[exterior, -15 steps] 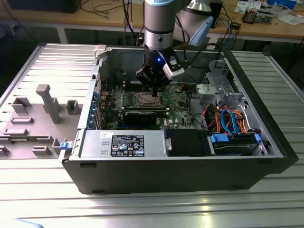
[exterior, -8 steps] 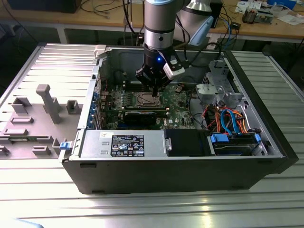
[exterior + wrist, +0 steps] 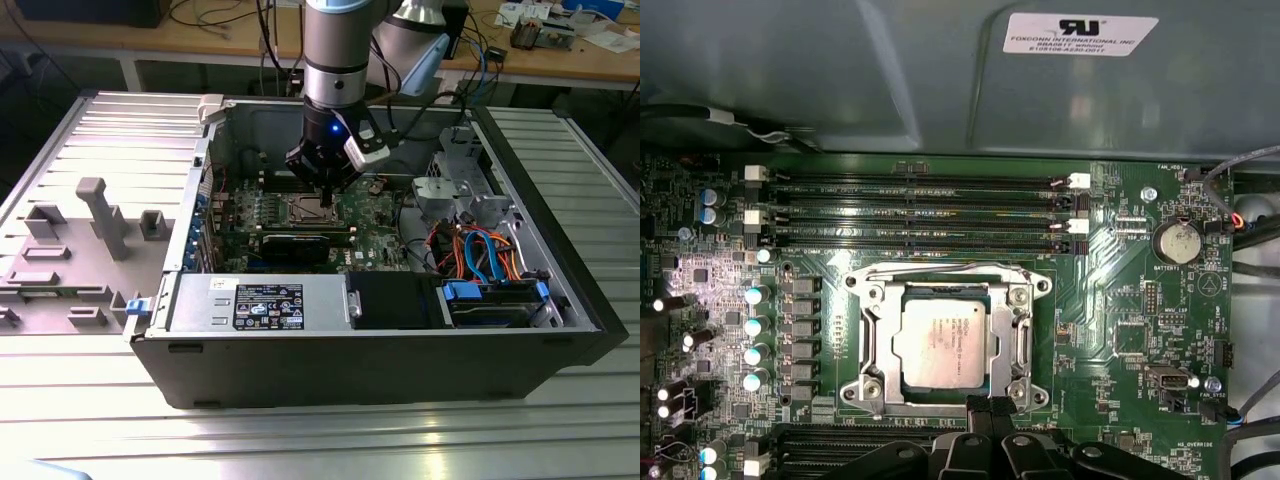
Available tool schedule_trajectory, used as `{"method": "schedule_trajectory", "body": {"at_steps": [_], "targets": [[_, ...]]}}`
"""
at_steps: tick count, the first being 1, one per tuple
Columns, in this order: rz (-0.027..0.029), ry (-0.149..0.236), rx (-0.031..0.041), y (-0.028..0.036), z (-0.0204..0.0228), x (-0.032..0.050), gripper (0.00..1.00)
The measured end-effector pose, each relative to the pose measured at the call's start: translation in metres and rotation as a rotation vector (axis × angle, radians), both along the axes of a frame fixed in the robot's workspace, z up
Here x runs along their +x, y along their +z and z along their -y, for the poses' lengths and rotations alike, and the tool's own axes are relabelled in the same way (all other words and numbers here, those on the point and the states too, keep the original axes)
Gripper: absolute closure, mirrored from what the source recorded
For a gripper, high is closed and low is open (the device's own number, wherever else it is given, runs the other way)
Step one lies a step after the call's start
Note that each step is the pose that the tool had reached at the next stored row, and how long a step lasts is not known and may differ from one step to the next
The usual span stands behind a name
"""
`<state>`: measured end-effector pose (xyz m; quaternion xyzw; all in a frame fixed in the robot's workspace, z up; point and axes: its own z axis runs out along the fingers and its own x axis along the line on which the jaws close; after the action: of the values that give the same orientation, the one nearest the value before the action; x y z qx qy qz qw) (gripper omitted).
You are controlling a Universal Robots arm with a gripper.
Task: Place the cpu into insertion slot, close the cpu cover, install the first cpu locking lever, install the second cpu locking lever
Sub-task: 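Install the second cpu locking lever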
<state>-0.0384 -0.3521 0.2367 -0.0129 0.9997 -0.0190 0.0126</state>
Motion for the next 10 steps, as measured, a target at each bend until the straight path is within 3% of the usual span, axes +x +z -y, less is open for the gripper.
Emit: {"method": "schedule_trajectory", "body": {"at_steps": [10], "targets": [[-0.0002,0.000,0.0009,0.0001,0.0003,0.0000,0.89]]}}
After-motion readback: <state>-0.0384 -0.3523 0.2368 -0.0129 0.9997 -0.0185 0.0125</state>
